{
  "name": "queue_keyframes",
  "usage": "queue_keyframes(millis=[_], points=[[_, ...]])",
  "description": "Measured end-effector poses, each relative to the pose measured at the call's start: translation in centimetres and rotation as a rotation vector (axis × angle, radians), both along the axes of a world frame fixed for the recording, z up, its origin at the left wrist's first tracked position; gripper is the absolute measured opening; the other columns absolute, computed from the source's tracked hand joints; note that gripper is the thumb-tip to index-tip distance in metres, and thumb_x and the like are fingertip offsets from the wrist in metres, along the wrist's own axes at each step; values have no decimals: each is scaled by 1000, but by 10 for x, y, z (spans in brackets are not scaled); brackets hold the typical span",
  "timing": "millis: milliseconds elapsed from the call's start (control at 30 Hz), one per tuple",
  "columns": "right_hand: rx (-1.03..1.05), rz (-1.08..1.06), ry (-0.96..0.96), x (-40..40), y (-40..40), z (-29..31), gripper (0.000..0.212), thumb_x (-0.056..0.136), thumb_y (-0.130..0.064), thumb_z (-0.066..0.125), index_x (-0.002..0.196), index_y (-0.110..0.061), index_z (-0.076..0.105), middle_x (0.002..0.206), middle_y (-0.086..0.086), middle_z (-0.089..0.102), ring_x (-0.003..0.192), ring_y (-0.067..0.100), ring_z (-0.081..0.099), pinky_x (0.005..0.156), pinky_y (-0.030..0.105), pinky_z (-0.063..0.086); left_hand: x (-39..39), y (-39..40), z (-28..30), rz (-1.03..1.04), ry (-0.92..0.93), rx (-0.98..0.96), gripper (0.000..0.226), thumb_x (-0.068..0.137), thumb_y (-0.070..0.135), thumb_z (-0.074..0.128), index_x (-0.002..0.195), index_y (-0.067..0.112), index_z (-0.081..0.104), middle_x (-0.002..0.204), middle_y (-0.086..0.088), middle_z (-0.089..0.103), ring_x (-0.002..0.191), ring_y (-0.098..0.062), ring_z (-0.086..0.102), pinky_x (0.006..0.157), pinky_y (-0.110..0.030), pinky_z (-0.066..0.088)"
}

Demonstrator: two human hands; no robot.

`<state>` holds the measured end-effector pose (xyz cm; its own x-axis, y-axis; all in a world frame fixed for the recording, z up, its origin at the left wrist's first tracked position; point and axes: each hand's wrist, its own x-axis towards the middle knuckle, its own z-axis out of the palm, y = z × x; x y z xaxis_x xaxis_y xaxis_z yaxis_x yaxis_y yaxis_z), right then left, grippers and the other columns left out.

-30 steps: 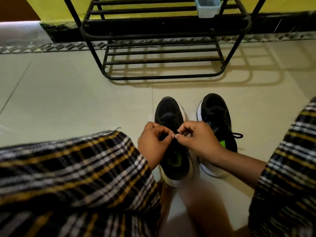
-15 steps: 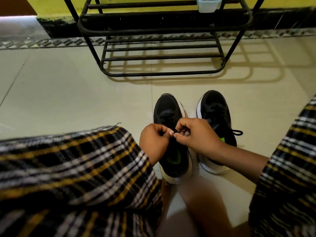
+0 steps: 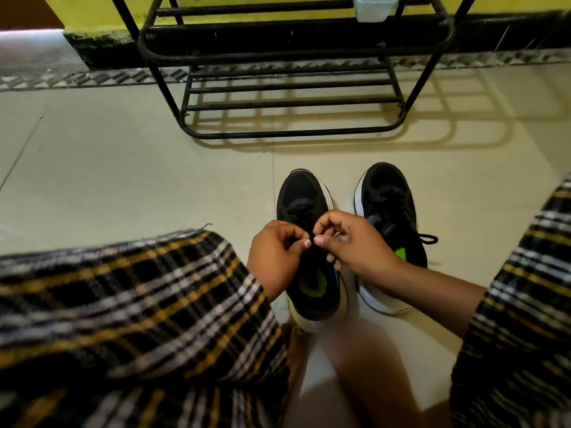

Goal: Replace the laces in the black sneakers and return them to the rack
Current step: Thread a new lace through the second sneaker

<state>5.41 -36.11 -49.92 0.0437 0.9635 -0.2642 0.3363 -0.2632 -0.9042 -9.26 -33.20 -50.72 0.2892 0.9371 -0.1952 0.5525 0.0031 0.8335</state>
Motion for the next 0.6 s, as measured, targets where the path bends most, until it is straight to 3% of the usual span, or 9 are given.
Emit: queue_keyframes(millis=[200,333,467,600], points=[[3,-45,40,4,-1,-2,17,87,4,58,83,-12,61,68,5,55,48,6,52,46,21,47,3,-1,0,-32,-1,-43,8,87,8,63,88,13,70,100,-3,59,89,-13,58,83,-25,48],[-10,-50,9,3,-1,-3,22,87,4,59,79,-17,59,68,4,55,43,1,48,48,20,46,4,-1,2,-16,57,28,5,85,14,67,85,16,72,93,0,60,84,-13,57,79,-27,48],[-25,-56,35,4,0,-7,15,87,3,59,83,-11,59,69,6,56,43,8,49,49,22,45,4,-3,3,33,0,43,5,83,12,69,83,14,73,80,8,60,78,-10,59,78,-30,51],[-26,-44,32,6,4,-9,16,88,0,59,78,-12,59,67,5,55,43,8,48,47,22,44,3,-2,-2,79,-97,-41,4,80,10,72,81,14,74,88,-1,65,85,-18,65,83,-41,54]])
